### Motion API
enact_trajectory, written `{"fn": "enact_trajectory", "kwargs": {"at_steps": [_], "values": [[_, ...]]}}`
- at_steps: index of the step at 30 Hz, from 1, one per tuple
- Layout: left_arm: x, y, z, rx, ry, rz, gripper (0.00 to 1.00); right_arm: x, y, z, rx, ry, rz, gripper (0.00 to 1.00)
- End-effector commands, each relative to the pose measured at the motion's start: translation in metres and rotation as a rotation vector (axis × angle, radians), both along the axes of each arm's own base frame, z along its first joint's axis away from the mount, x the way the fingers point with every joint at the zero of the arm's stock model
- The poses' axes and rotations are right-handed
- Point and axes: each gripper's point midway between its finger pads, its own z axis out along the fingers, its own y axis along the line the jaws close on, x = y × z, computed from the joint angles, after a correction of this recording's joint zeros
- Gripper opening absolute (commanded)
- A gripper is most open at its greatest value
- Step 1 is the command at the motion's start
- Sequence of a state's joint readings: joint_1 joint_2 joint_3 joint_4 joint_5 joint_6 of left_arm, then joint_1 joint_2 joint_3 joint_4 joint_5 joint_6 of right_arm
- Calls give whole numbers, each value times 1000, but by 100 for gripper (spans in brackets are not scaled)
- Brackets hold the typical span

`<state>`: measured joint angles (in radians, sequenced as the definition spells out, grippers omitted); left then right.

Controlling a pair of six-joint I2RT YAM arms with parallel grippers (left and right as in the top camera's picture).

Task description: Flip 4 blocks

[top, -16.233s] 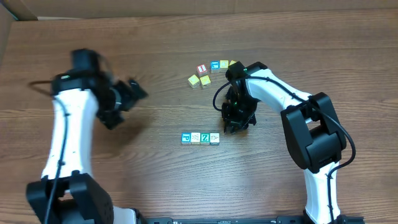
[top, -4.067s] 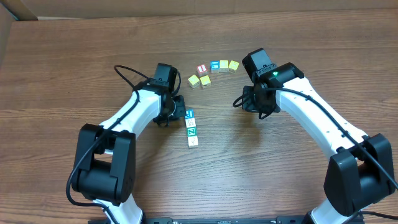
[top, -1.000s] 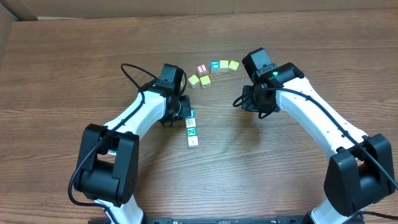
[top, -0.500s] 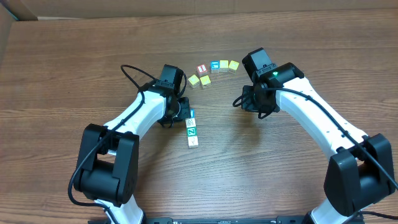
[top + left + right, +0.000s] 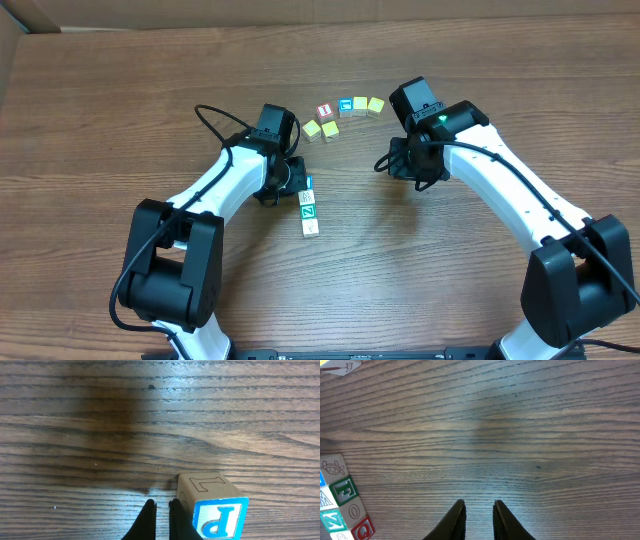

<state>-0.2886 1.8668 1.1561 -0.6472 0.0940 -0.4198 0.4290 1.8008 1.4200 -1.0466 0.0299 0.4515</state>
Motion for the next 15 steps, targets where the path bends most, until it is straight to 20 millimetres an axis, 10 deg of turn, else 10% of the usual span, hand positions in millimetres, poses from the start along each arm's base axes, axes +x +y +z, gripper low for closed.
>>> {"fn": "enact_trajectory", "kwargs": {"at_steps": [1, 15], "values": [[-7, -4, -6, -6, 27, -2, 4, 0, 1, 0, 2, -3, 6, 21], [-8, -8, -6, -29, 34, -7, 4, 0, 1, 0, 4, -6, 5, 21]]}}
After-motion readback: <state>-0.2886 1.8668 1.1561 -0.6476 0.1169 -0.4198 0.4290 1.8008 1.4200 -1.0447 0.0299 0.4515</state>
